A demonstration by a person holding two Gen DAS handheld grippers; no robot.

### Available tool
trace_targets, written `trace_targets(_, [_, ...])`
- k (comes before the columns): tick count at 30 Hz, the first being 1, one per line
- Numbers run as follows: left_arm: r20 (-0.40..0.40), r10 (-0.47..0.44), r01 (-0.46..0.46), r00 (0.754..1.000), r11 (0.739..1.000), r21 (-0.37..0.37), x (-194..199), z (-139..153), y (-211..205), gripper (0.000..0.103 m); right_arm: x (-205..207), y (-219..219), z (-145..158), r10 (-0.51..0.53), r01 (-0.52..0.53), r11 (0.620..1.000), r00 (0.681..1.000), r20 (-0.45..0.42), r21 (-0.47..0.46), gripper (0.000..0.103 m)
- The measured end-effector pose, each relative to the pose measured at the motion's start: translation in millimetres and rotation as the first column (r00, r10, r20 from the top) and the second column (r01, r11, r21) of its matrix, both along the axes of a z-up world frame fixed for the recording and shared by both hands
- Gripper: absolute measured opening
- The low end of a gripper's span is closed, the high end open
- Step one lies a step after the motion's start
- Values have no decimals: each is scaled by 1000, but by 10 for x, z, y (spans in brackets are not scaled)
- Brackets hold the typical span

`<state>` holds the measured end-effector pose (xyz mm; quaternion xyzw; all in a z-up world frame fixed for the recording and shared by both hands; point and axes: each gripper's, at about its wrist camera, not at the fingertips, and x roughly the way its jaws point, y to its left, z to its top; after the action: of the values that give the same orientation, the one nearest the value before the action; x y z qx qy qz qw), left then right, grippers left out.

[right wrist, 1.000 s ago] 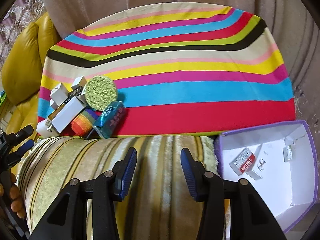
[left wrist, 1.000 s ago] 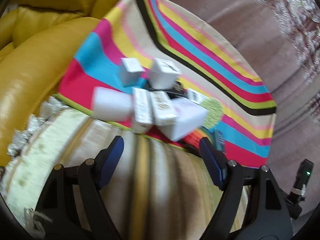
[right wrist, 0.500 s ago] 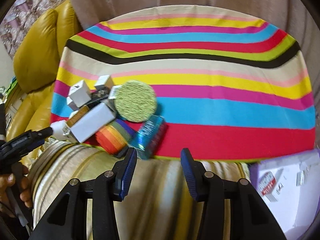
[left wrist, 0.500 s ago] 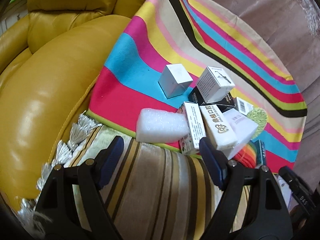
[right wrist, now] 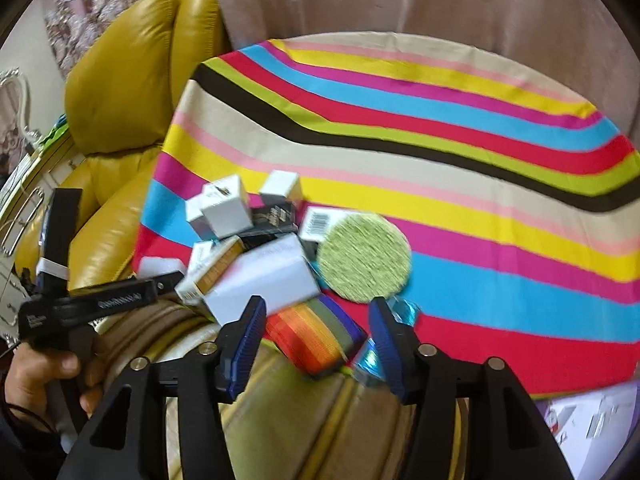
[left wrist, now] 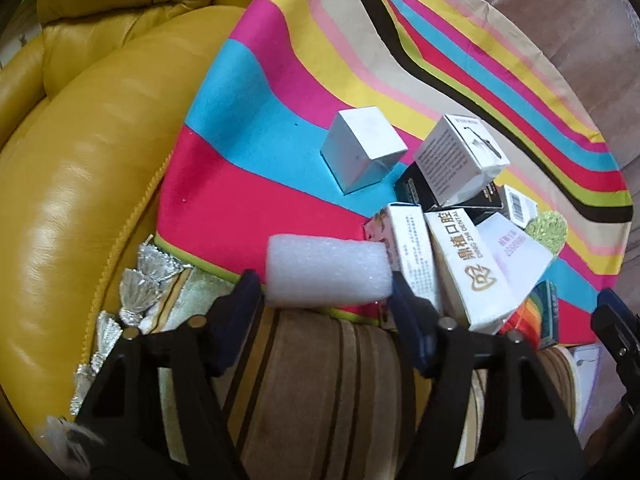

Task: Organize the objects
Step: 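Return both grippers to the pile and grasp the white foam block with the left gripper, then grasp the white JI YIN MUSIC box with the right gripper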

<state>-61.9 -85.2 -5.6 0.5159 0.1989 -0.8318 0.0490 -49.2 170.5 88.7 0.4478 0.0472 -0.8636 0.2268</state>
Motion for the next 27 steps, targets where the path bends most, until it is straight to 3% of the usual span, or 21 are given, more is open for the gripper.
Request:
trace_targets(8, [-62,34,-33,998,999,16,71,29,-72,65,-179,-479,75,86,-85,996,995,-43,24,75])
trace_targets(15, [-100,89,-87,991,996,25,139,6,-121,64,-397,-918,-4,154,-151,987,987,-46,49,75])
trace_targets(24, [-109,93,-90,990,995,34,107,-11,-114,64,-666,-1359,-293,190,-186,976,982,-23,109,74])
trace_targets(27, [-112,95,-91,989,995,34,108,1,-109,64,-733,-1416,-362,186,-183,975,982,-13,126,65])
